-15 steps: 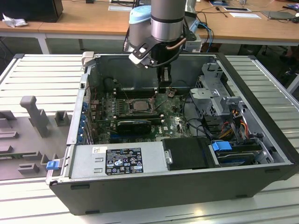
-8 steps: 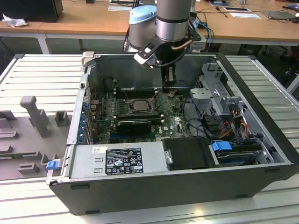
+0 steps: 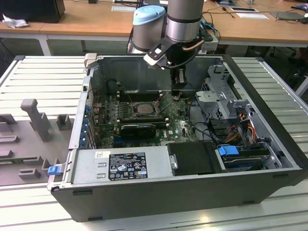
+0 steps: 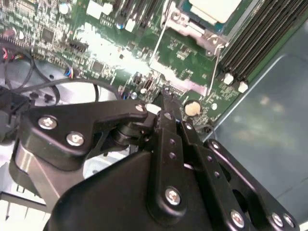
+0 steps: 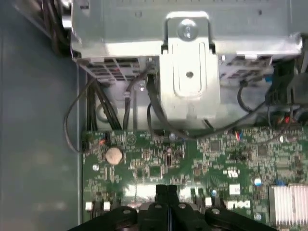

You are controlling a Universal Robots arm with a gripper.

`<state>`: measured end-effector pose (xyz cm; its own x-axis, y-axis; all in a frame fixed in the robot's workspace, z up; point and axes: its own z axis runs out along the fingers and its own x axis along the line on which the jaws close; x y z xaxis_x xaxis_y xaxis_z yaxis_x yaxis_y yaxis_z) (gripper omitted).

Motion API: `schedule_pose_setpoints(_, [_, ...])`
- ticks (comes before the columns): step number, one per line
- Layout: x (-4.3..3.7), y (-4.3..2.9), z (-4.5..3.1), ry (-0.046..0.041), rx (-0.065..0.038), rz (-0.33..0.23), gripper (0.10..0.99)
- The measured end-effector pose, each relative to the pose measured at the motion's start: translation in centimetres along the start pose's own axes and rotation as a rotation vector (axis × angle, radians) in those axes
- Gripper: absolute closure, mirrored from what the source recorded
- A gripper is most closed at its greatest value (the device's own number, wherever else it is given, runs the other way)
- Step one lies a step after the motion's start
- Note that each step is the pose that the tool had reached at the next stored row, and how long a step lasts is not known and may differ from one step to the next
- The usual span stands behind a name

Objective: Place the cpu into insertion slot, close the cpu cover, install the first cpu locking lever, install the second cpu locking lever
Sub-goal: 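Close the cpu cover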

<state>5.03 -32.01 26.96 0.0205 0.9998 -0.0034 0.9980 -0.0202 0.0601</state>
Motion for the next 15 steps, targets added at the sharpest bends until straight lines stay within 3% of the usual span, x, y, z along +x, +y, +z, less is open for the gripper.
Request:
schedule_pose_setpoints(10, [0.02, 0.43, 1.92, 0.0029, 0.001, -0.052, 0.98])
schedule_pose_setpoints(13, [0.02, 0.03, 2.12, 0.0031, 0.003, -0.052, 0.98])
schedule_pose_setpoints(15, [0.0, -0.67, 2.09, 0.006, 0.003, -0.052, 0.98])
